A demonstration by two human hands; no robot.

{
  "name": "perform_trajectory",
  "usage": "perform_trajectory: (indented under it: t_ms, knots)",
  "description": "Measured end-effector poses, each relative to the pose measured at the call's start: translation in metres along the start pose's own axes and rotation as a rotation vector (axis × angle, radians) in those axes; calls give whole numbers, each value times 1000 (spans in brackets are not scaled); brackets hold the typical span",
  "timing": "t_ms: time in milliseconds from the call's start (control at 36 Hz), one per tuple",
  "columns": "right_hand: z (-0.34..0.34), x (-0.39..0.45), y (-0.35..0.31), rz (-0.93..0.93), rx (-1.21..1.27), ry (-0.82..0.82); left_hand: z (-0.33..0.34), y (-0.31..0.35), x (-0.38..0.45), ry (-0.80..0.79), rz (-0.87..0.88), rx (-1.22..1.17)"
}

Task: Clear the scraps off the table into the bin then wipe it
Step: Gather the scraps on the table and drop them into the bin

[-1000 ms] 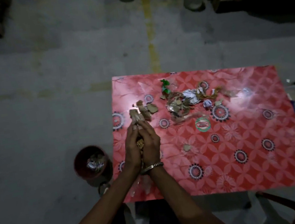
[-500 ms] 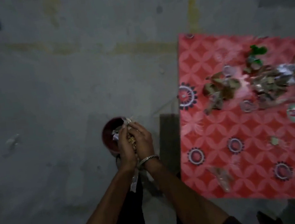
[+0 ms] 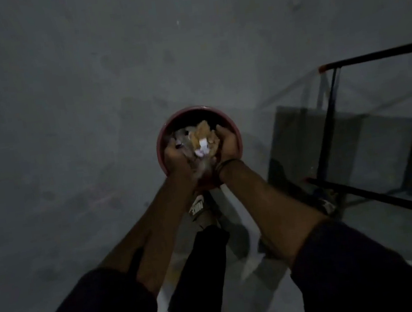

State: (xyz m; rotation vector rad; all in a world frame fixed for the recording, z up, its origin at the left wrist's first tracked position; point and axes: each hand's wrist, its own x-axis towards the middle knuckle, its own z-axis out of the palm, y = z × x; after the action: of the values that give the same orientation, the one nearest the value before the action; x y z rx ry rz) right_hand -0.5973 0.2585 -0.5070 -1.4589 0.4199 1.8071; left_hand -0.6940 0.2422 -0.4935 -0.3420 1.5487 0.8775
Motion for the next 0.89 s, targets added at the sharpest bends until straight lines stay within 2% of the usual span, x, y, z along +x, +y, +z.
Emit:
perform_trajectory:
  t_ms: [83,167,194,250,306,389,500,556,639,722,806,889]
  knots:
    - [-11,10,-11,7,-15,98,-5,10,19,45,17,98]
    - [-27,12,-5,34,-68,194,-22,2,32,-45,-8,139]
    - [-35,14,-2,35,-110,194,-29,-2,28,-28,25,201]
    - [-33,-9,-8,46,-170,223,-34,-1,15,-120,-22,224]
    - [-32,-28,-15,22,-224,288,-27,11,-16,21,-28,390]
    - [-26,-64,-30,-14,-389,299,-24,21,-54,27,-33,623]
    - [-13,-145,-58,-182,-752,258,1,50,-142,48,-157,579]
    - [-8,-184,-76,-288,-867,262,20,68,-191,-8,-133,541]
    - [2,-246,-102,-325,-1022,268,55,90,-276,-116,-78,522]
    - [14,-324,-133,-429,-1022,257,73,104,-346,-167,-25,553]
    - [17,-391,-167,-492,-1037,231,91,106,-397,-149,93,601]
    - [4,-445,-198,-657,-1090,159,123,97,-457,-192,209,633]
